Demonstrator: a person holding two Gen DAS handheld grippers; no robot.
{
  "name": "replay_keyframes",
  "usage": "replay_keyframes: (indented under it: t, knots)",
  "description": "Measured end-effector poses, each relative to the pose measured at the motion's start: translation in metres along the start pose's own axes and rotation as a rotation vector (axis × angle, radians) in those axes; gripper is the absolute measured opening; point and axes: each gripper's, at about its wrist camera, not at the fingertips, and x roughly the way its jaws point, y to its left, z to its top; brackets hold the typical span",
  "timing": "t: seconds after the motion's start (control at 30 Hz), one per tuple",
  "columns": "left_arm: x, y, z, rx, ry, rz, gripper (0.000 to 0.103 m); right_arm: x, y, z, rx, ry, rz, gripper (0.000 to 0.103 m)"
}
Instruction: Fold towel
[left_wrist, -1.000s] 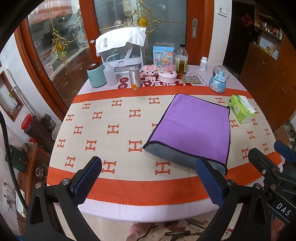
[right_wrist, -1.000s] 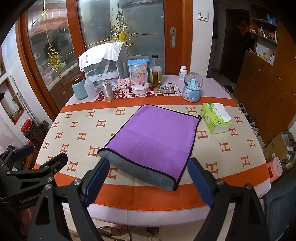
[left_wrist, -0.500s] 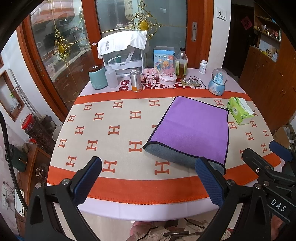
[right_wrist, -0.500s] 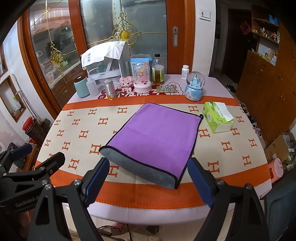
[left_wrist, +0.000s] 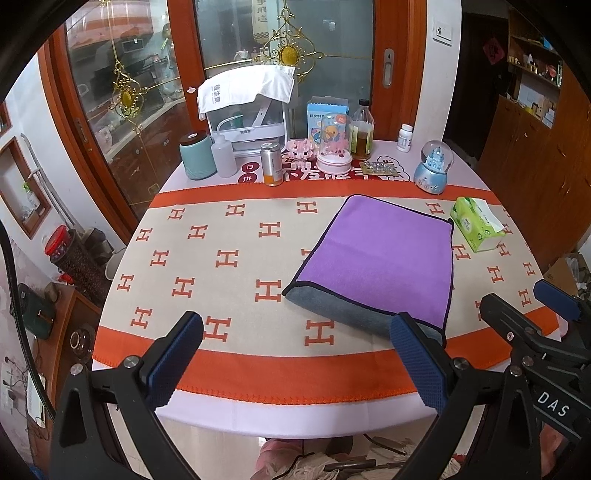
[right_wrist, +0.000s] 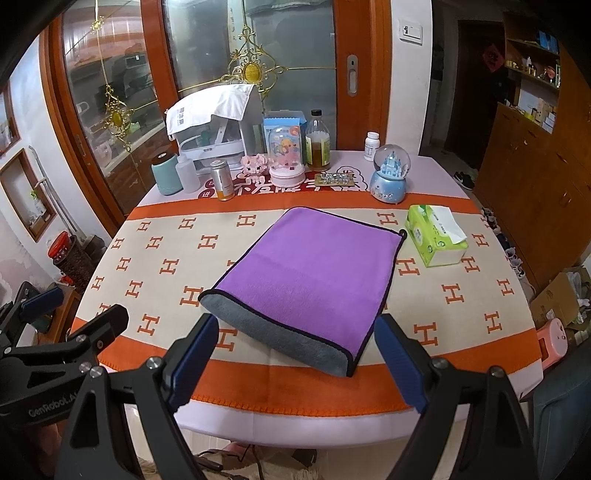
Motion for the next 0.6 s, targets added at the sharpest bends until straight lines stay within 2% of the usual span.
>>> replay_keyframes:
  t: [0.6]
  knots:
    - [-0.0051, -0.0076, -0.0100, -0.015, -0.002, 0.012, 0.101, -0.0021, -0.0022, -0.0021, -0.005, -0.004, 0.013, 0.087]
